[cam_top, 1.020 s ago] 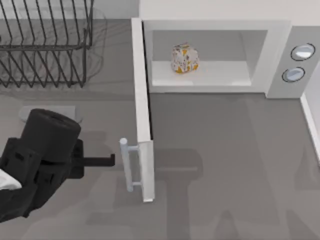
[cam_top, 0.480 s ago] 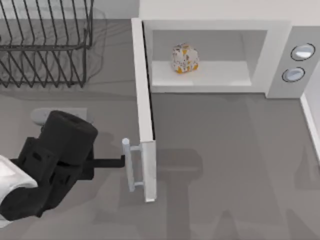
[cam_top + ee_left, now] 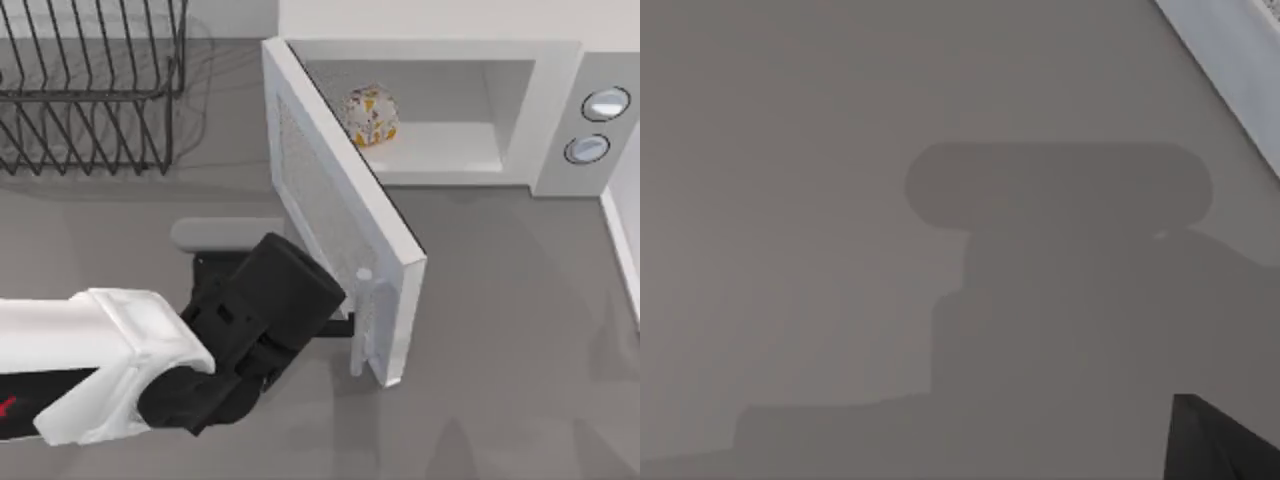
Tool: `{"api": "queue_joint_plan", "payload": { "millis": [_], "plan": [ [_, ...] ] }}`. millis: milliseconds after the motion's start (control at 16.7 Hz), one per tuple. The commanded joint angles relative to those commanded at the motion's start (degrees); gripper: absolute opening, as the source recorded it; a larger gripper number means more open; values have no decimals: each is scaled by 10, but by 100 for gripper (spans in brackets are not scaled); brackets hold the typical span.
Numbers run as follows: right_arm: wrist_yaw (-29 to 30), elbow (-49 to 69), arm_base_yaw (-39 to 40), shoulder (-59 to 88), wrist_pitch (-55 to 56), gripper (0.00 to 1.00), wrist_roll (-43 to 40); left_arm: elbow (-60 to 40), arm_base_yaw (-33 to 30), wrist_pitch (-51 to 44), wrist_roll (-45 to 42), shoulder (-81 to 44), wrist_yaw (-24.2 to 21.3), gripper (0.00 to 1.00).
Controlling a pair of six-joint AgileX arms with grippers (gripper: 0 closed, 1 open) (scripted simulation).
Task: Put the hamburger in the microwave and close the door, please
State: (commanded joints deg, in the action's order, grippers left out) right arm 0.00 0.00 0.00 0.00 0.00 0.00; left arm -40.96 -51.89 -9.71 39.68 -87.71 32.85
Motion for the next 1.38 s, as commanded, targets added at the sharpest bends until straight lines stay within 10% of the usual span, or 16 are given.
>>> {"api": "queue_joint_plan", "payload": {
  "millis": [1380],
  "plan": [
    [0,0,0,0,0,100,0,-220,-108,-101,116,-181,53,0]
  ]
}}
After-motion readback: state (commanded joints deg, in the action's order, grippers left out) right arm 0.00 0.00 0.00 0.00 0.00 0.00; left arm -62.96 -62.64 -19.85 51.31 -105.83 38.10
